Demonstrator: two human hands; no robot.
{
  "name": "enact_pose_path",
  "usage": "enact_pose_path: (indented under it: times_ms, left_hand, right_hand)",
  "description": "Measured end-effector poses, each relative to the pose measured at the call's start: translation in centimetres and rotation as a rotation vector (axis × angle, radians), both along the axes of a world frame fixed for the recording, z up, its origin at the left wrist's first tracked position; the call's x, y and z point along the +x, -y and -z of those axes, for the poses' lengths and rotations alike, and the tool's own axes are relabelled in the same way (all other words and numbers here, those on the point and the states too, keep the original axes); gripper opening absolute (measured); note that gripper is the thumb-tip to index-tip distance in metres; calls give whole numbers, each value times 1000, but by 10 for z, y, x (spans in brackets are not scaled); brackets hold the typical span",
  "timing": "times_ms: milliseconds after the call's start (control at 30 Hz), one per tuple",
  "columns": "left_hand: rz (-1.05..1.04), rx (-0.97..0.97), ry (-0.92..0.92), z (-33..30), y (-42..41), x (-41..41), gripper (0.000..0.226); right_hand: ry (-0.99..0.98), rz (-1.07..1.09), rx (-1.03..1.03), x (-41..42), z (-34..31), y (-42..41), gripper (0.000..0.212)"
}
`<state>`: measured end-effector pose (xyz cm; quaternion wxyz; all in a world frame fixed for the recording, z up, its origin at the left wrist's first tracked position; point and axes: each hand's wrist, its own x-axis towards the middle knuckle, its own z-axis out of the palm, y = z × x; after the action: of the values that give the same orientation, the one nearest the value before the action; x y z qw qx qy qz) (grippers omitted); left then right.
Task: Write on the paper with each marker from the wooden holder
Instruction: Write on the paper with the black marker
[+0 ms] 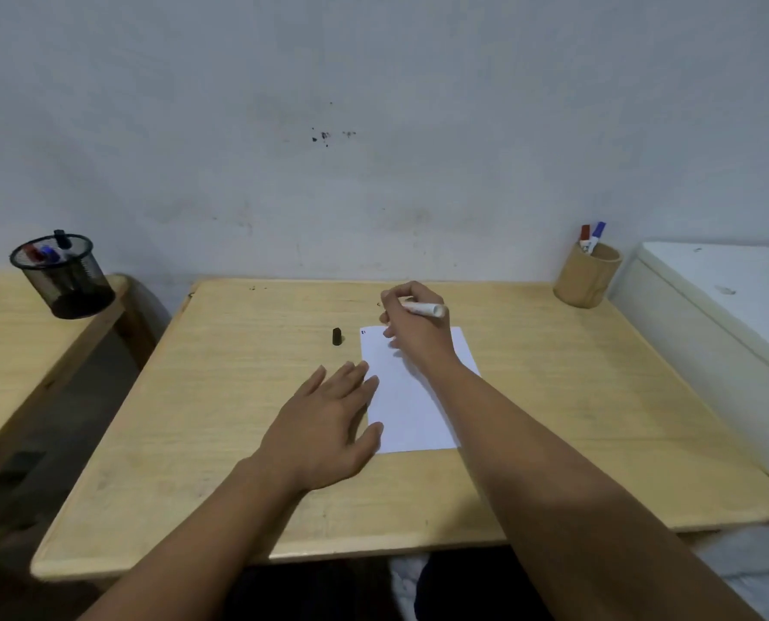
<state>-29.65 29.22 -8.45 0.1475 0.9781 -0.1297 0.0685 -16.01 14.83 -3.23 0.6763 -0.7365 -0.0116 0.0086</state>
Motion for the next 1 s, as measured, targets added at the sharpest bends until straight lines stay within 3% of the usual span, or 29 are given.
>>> enact_pose_path:
  times_ms: [200,367,800,1000]
  left_hand:
    - [2,20,-23,-2,-1,-1,74]
    - [-4,17,-18,-3,-2,-2,75]
    - [-276,78,-102,-12,0,-11,106]
    - [-305,86,-123,-15,2,-10,109]
  right_hand:
    - [63,10,-136,17,10,-20,40]
    - [-24,-17,-100,32,22,-21,28]
    - [-22,-10,-102,35,35,-21,35]
    - [-1,-17,-151,36,37,-20,40]
